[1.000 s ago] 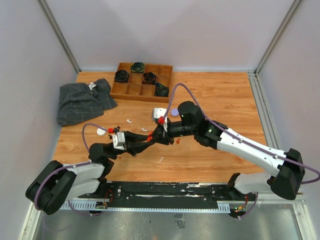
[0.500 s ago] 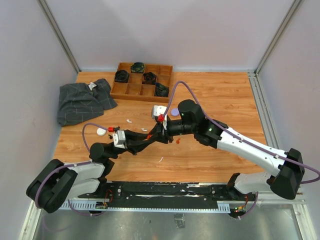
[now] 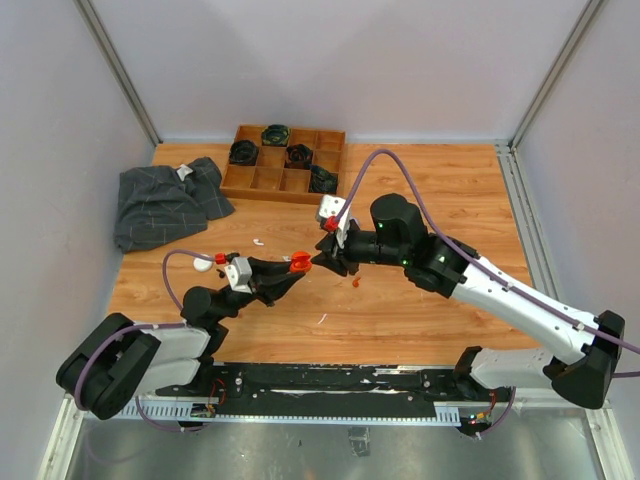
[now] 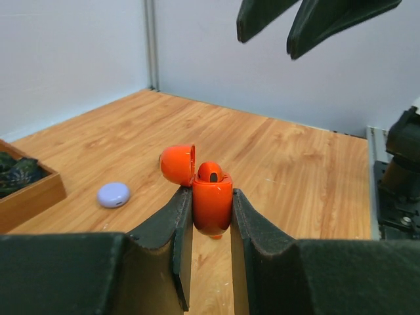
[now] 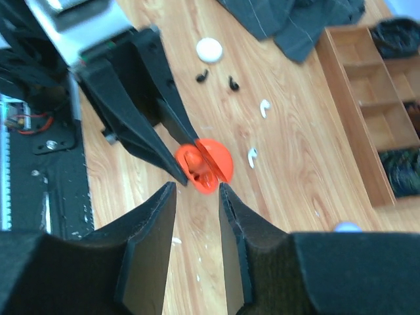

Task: Insert the wireless bluetooth earbuds into the charging case
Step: Adjust the earbud at the center of the board.

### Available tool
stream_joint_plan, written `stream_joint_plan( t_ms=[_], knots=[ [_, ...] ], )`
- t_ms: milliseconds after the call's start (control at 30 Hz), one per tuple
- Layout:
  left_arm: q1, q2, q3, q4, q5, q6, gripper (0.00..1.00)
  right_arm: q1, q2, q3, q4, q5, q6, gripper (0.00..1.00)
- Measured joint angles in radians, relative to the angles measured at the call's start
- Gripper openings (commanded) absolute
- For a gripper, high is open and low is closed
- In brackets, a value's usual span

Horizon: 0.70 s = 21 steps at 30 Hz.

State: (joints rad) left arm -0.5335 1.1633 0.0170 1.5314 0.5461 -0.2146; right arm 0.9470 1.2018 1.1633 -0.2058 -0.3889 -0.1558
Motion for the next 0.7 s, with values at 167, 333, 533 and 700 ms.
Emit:
stream_joint_plan(
  t_ms=[167,333,533,700],
  knots=[
    [0.0,-0.009,-0.008,0.0,-0.068,0.035,0.0,-0.043,0.008,0.005,-0.123,0.13,0.0,0.36],
    [0.0,-0.069,-0.008,-0.002,-0.113,0.063,0.0,-0.129,0.064,-0.023,-0.194,0.175,-0.001,0.36],
    [0.0,-0.145,-0.008,-0.016,-0.154,0.093,0.0,-0.211,0.229,-0.043,-0.228,0.147,-0.006,0.35],
    [0.0,-0.164,-0.008,-0.027,-0.179,0.117,0.0,-0.262,0.422,-0.01,-0.243,0.103,-0.007,0.31]
  ],
)
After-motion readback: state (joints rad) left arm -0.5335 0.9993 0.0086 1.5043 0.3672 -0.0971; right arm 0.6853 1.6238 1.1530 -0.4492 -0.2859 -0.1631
